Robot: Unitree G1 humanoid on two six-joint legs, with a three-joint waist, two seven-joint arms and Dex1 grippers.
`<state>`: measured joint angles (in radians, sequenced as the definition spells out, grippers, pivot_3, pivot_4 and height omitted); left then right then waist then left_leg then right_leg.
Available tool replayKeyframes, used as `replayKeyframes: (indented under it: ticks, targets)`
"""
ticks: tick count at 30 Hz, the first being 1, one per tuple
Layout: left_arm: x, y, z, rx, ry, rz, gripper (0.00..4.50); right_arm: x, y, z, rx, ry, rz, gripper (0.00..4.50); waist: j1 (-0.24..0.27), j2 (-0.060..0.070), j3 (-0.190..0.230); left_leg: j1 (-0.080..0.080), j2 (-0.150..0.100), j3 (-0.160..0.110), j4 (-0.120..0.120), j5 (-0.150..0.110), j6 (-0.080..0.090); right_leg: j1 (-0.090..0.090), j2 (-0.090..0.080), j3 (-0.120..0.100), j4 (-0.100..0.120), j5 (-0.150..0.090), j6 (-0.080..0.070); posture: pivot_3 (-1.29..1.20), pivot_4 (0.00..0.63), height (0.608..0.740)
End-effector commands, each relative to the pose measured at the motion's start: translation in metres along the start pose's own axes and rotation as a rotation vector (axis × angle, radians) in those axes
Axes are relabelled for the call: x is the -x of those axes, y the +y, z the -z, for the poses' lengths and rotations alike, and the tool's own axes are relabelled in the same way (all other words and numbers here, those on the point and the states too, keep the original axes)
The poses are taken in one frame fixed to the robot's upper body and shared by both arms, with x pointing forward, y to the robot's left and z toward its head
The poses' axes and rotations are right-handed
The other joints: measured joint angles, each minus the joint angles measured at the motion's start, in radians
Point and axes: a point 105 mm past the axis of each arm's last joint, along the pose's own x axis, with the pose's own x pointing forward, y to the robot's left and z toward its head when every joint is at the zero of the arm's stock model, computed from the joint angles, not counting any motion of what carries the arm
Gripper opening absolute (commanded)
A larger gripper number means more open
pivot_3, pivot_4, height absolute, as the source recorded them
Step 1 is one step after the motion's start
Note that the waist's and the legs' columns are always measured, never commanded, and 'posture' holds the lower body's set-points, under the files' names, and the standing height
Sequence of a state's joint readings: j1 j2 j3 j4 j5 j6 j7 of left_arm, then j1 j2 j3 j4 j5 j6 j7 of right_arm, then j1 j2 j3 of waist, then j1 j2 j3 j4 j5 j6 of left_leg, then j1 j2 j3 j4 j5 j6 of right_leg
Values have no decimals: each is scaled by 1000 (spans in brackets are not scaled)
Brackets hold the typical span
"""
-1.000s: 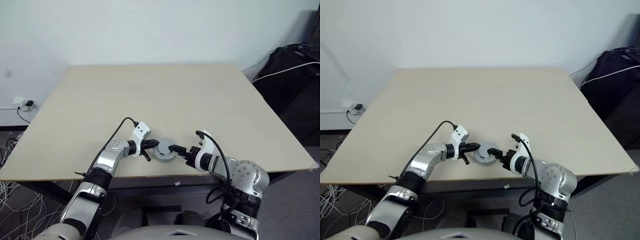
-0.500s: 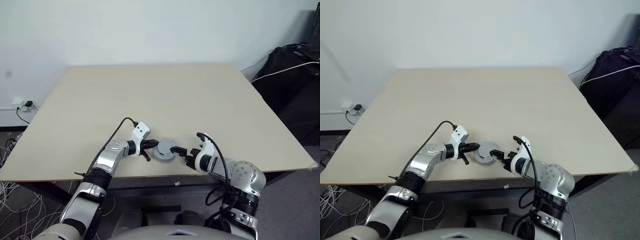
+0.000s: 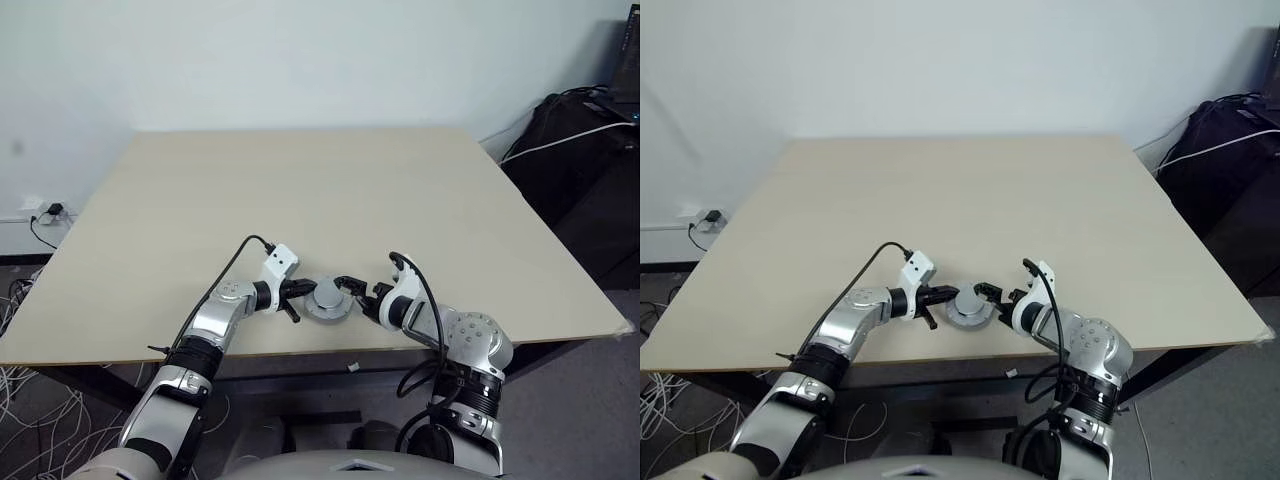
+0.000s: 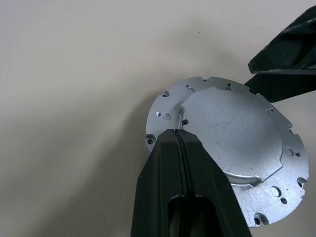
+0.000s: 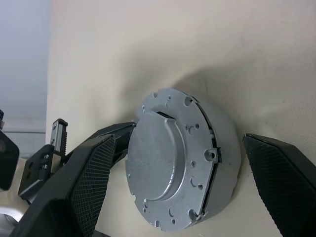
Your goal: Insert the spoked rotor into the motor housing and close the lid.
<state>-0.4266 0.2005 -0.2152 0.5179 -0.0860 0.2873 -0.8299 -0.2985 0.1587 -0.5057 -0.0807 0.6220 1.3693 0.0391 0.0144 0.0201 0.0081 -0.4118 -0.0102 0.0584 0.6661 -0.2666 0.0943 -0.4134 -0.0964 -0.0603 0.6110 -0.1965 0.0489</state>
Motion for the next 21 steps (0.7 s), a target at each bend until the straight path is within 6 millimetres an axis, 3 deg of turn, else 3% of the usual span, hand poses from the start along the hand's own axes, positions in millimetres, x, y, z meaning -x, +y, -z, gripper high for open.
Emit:
replayKeyframes:
  ticks: [1, 8, 21]
  targets:
    - [-1, -3, 14, 17, 51, 8, 0, -12, 20, 19, -34, 35, -78, 4463, 0, 0, 0, 0, 0, 0, 0, 0, 0, 0, 0, 0, 0, 0, 0, 0, 0, 740]
    - [-1, -4, 15, 19, 50, 8, 0, -15, 9, 34, -45, 86, -26, 4463, 0, 0, 0, 0, 0, 0, 0, 0, 0, 0, 0, 0, 0, 0, 0, 0, 0, 740]
    - [0, -5, 16, 21, 52, 8, 0, -14, 9, 50, -15, 180, -33, 4463, -2, 0, 0, 0, 0, 0, 0, 0, 0, 0, -1, 1, 0, 0, 0, 0, 0, 740]
